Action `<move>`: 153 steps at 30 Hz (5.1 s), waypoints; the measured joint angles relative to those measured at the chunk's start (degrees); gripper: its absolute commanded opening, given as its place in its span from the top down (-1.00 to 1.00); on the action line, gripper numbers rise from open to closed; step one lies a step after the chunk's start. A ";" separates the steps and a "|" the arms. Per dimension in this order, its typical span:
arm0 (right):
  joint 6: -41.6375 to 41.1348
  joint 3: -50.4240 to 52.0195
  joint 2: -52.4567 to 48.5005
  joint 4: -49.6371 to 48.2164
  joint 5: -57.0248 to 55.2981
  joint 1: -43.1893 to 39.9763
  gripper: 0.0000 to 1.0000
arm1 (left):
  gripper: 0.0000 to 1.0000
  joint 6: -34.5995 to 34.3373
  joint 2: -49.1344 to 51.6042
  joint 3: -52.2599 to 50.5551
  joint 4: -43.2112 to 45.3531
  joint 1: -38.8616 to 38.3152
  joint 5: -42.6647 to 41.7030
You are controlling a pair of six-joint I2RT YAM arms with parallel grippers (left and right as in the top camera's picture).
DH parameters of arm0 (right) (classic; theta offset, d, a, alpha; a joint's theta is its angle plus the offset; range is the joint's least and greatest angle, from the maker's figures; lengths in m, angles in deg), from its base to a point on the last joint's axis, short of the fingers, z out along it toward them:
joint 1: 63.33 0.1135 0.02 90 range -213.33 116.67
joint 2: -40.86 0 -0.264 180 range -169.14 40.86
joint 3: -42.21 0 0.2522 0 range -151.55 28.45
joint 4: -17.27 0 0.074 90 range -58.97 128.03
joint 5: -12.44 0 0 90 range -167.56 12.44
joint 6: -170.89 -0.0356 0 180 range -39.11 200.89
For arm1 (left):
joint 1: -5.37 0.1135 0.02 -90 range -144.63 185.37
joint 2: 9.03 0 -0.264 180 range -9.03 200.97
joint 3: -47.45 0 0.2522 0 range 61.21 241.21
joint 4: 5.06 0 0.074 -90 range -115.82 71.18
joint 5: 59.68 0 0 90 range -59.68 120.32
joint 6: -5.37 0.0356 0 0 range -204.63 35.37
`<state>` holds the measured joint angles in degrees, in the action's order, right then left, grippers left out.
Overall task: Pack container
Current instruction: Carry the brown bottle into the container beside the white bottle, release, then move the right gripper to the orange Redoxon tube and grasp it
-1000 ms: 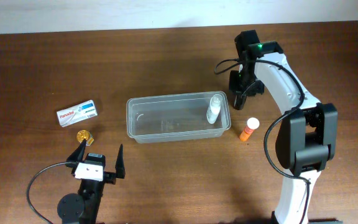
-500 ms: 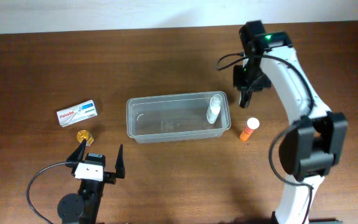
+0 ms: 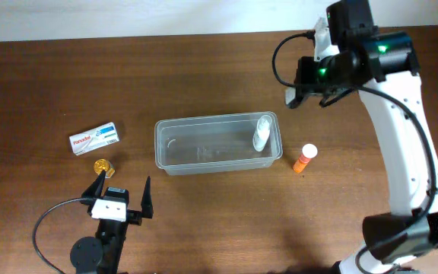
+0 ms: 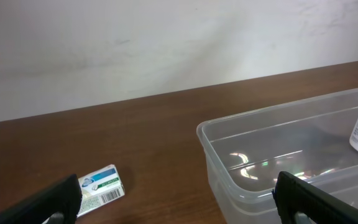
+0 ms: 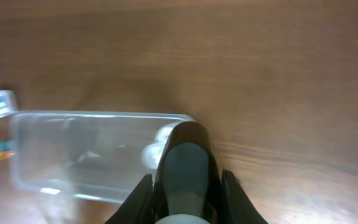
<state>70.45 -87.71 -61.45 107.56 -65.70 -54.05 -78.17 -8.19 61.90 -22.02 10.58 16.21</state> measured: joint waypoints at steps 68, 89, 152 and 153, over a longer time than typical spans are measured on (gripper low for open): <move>-4.57 38.29 -2.91 -40.63 -15.76 18.84 0.14 | -0.99 -0.02 0.00 0.00 0.00 0.00 0.00; -4.48 14.82 -2.86 -19.65 -10.62 18.86 0.09 | -0.99 -0.02 0.00 0.00 0.00 0.00 0.00; -7.96 43.06 5.16 -15.17 -10.29 -0.46 0.47 | -0.99 -0.02 0.00 0.00 0.00 0.00 0.00; -8.00 43.06 5.16 -15.17 -10.29 -0.46 0.50 | -0.99 -0.02 0.00 0.00 0.00 0.00 0.00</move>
<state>62.45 -44.66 -56.29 92.39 -75.99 -54.51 -78.19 -8.19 61.90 -22.02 10.58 16.21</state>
